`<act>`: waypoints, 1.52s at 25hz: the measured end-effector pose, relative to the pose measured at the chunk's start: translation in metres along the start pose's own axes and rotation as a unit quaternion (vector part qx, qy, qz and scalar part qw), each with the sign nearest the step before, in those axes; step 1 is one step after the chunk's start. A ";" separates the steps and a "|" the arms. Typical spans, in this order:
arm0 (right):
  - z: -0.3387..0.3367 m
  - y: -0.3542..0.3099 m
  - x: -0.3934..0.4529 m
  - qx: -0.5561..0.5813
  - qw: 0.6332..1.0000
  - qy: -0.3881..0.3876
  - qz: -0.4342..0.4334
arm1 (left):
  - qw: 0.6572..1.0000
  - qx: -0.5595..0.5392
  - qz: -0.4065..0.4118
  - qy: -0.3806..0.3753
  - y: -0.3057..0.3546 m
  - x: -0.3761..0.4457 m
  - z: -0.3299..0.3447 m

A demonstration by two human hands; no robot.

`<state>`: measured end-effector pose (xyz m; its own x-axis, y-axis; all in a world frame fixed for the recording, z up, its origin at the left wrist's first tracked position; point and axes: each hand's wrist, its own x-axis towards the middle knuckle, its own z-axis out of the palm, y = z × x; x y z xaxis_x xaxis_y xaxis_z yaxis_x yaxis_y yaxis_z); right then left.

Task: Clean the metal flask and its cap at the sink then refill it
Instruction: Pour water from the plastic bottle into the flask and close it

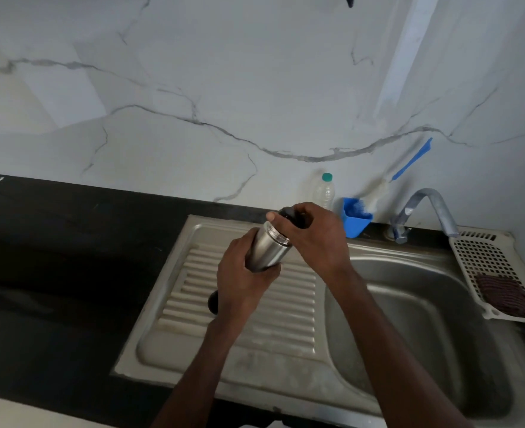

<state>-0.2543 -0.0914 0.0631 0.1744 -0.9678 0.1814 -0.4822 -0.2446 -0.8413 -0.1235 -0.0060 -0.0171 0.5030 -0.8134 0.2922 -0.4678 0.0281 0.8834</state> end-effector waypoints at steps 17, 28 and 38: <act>0.187 0.094 -0.077 -0.270 0.911 -0.312 -0.015 | 0.985 -0.040 -0.109 0.124 -0.094 0.020 -0.096; 0.056 0.097 -0.041 0.238 0.957 0.039 0.158 | 0.995 -0.010 -0.086 0.044 -0.067 -0.008 -0.041; -0.065 0.129 -0.040 0.237 0.962 0.050 0.123 | 0.997 0.046 -0.043 -0.039 -0.017 -0.033 0.038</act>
<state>-0.3790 -0.0880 -0.0199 0.0097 -0.9997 -0.0244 -0.0477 0.0239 -0.9986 -0.1595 -0.0018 -0.0558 0.4878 -0.8535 0.1833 -0.4909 -0.0946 0.8661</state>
